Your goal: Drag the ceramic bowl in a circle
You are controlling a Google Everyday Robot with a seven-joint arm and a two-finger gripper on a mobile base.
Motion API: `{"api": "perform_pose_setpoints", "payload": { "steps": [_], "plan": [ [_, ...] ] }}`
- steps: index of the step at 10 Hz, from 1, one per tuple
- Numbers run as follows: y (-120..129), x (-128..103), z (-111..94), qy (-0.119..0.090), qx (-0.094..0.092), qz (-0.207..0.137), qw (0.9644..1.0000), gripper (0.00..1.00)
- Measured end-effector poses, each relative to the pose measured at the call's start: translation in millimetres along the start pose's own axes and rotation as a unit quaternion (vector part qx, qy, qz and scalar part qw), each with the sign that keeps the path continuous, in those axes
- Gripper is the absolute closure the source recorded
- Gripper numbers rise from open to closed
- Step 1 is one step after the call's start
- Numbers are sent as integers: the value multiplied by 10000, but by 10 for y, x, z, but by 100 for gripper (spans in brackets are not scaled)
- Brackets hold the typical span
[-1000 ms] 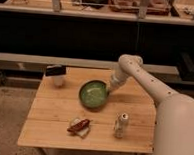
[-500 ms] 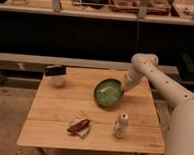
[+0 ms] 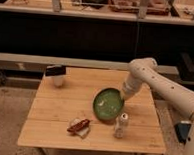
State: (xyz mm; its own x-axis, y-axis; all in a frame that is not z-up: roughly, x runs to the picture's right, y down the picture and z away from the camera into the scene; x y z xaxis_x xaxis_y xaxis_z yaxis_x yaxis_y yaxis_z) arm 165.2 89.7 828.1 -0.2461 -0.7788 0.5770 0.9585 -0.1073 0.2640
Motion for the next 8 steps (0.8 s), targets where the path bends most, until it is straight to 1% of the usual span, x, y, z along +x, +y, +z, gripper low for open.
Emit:
{"api": "perform_pose_setpoints", "payload": {
  "steps": [2, 3, 4, 5, 6, 8],
  "plan": [
    [-357, -49, 42, -86, 113, -355, 9993, 100],
    [-515, -23, 91, -121, 175, -480, 9986, 100],
    [-647, 55, 158, -148, 226, -568, 9980, 100],
    [-777, 158, 258, -198, 267, -622, 9975, 100],
    [-855, 240, 331, -237, 311, -619, 9973, 100],
    [-1003, 501, 470, -247, 470, -499, 9973, 100]
  ]
}}
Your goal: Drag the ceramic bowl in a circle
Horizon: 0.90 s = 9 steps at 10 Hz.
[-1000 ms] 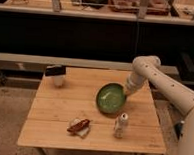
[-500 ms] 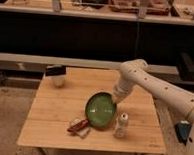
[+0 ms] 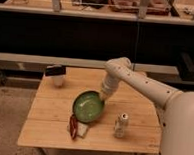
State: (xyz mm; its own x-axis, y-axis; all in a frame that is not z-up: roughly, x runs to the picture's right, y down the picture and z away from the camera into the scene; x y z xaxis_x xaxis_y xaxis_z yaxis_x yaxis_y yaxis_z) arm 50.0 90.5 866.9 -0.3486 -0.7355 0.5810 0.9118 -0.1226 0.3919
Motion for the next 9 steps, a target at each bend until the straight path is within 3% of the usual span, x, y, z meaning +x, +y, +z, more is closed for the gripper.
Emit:
{"api": "perform_pose_setpoints", "payload": {
  "steps": [2, 5, 7, 9],
  "plan": [
    [46, 352, 83, 73, 170, 326, 9993, 100],
    [449, 663, 48, 214, 132, 885, 9958, 100],
    [922, 568, -65, 242, -78, 1278, 9915, 100],
    [1283, 331, -195, 218, -283, 1506, 9879, 100]
  ]
}}
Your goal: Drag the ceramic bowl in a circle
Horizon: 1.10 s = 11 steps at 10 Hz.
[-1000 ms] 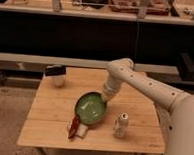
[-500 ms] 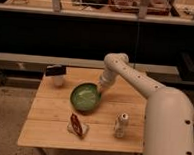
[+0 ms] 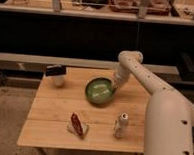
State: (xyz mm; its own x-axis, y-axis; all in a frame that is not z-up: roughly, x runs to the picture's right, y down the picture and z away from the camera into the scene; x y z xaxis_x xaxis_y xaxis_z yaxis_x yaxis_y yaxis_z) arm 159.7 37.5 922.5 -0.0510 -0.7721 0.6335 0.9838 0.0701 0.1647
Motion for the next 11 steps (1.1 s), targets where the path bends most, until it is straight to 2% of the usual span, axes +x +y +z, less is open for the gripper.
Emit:
{"api": "perform_pose_setpoints", "payload": {
  "steps": [2, 4, 6, 7, 8, 10, 11],
  "plan": [
    [341, -272, -184, -26, -147, 29, 9999, 100],
    [352, -609, -329, -134, -122, -281, 9994, 100],
    [121, -948, -386, -295, 51, -808, 9963, 100],
    [-5, -1039, -367, -369, 139, -1003, 9942, 100],
    [-212, -1153, -292, -517, 273, -1254, 9904, 100],
    [-540, -1210, -116, -748, 444, -1502, 9848, 100],
    [-734, -1139, 22, -831, 540, -1555, 9829, 100]
  ]
}}
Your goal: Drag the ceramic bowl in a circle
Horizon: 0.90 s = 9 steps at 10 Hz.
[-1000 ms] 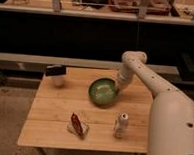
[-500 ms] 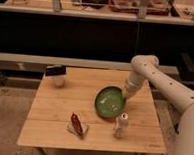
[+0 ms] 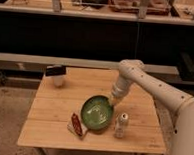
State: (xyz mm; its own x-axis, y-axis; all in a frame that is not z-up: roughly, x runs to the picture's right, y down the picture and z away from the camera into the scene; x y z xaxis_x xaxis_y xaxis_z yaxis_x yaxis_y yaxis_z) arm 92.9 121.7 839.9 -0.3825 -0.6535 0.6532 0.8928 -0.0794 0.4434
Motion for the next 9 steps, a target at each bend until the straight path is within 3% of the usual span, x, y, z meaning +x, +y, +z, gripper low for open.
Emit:
{"api": "perform_pose_setpoints", "payload": {
  "steps": [3, 6, 7, 9],
  "plan": [
    [-109, 488, 241, 21, 68, 190, 9998, 100],
    [-24, 1013, 222, 344, 335, 587, 9971, 100],
    [100, 1128, 182, 457, 392, 796, 9950, 100],
    [387, 1126, 117, 522, 322, 1120, 9918, 100]
  ]
}}
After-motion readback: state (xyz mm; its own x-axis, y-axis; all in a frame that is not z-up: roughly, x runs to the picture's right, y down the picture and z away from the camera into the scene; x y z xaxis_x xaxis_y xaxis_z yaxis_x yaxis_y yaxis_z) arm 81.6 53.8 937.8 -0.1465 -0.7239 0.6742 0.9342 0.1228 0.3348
